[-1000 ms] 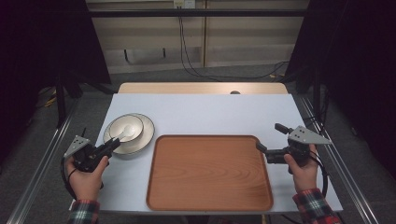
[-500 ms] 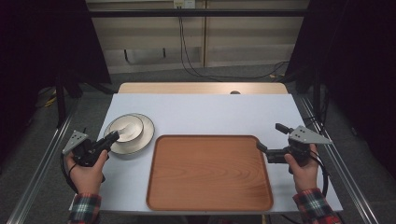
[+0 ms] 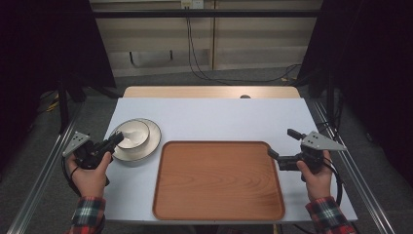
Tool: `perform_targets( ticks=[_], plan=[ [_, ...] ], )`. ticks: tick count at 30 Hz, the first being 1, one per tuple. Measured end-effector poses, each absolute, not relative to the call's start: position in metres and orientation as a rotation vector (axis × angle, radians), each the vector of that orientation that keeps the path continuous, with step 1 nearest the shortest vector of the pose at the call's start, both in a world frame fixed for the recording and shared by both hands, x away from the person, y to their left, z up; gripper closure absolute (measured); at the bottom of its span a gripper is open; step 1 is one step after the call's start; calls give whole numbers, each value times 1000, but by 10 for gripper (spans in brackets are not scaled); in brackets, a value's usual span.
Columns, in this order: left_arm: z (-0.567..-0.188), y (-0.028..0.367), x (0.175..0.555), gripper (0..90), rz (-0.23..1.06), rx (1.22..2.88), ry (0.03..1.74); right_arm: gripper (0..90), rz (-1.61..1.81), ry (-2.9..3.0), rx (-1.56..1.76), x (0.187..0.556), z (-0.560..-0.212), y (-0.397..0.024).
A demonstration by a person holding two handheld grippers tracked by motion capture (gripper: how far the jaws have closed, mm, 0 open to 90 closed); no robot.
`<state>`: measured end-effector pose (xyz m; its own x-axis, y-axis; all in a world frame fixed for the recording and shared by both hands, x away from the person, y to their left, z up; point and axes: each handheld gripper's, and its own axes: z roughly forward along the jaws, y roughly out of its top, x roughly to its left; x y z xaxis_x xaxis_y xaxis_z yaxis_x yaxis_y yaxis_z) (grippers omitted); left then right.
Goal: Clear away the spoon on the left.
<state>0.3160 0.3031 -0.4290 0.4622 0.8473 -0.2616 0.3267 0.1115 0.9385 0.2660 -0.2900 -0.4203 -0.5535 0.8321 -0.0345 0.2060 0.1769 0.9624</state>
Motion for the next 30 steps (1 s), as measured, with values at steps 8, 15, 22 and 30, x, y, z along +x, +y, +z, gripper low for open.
perform_targets(
  ticks=[8,15,22,30],
  plan=[
    [-425,302,319,852,545,1450,1094,13,1396,1886,969,266,-421,-289],
    [-423,300,326,851,558,1443,1098,14,1401,1880,979,267,-421,-290],
    [-422,297,334,851,558,1429,1093,13,1401,1887,971,266,-420,-290],
    [-425,293,342,853,555,1385,1089,13,1408,1879,973,266,-420,-292]
  ],
)
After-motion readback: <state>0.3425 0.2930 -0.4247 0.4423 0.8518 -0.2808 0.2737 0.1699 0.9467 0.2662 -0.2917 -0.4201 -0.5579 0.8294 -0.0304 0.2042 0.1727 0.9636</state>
